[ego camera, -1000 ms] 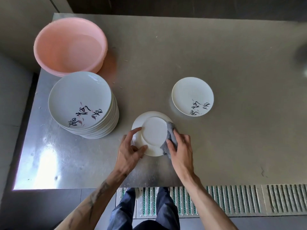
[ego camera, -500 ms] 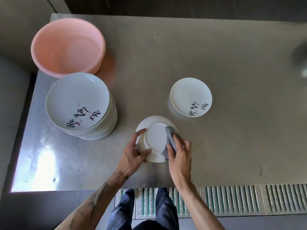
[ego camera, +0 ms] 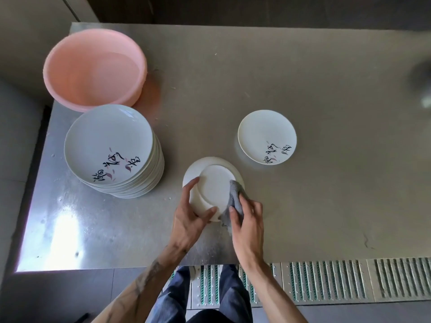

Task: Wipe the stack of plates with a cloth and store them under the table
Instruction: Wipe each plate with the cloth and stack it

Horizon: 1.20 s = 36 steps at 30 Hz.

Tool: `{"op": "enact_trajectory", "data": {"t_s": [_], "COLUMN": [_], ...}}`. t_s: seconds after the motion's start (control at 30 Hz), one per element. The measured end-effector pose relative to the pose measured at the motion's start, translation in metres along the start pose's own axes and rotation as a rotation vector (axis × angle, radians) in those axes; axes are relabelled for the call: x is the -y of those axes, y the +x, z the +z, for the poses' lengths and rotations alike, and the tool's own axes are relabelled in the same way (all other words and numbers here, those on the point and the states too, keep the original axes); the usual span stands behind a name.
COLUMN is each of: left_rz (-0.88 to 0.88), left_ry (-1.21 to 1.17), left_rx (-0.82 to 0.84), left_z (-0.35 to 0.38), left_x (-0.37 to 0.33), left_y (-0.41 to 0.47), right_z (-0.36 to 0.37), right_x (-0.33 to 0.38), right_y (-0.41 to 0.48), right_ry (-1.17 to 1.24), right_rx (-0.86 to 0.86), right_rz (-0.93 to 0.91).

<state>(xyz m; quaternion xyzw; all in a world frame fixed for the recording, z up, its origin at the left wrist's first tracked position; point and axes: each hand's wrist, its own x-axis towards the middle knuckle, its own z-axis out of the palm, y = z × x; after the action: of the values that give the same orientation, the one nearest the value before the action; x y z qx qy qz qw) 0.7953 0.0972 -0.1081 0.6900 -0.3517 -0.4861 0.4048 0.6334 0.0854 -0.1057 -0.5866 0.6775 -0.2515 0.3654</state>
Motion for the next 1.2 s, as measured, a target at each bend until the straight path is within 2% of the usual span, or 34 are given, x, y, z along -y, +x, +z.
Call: {"op": "enact_trajectory", "data": {"t_s": [0.2, 0.3, 0.4, 0.53, 0.67, 0.83, 1.0, 1.2], "left_rz": [0.000, -0.035, -0.041, -0.035, -0.021, -0.021, 0.006, 0.008], "left_ry": [0.038, -0.040, -0.021, 0.041, 0.052, 0.054, 0.101, 0.205], "left_rx": [-0.004, 0.109, 0.182, 0.126, 0.038, 0.077, 0.040, 0.149], "left_z": [-0.019, -0.011, -0.014, -0.025, -0.011, -0.008, -0.016, -0.023], "left_x": [0.001, 0.001, 0.009, 0.009, 0.008, 0.004, 0.000, 0.004], "left_y": [0.008, 0.001, -0.003, 0.007, 0.004, -0.005, 0.007, 0.002], "right_z": [-0.012, -0.004, -0.007, -0.016, -0.003, -0.007, -0.008, -0.005], "right_x": [-0.001, 0.001, -0.003, -0.004, 0.003, -0.001, 0.002, -0.002], "right_y": [0.025, 0.002, 0.001, 0.024, -0.002, 0.003, 0.010, -0.005], "right_ry": [-0.052, -0.044, -0.057, -0.067, -0.042, -0.028, -0.042, -0.046], "right_rx": [0.047, 0.022, 0.014, 0.042, 0.015, -0.005, 0.023, 0.008], "right_rz": [0.018, -0.001, -0.002, 0.019, 0.011, 0.004, 0.008, -0.005]}}
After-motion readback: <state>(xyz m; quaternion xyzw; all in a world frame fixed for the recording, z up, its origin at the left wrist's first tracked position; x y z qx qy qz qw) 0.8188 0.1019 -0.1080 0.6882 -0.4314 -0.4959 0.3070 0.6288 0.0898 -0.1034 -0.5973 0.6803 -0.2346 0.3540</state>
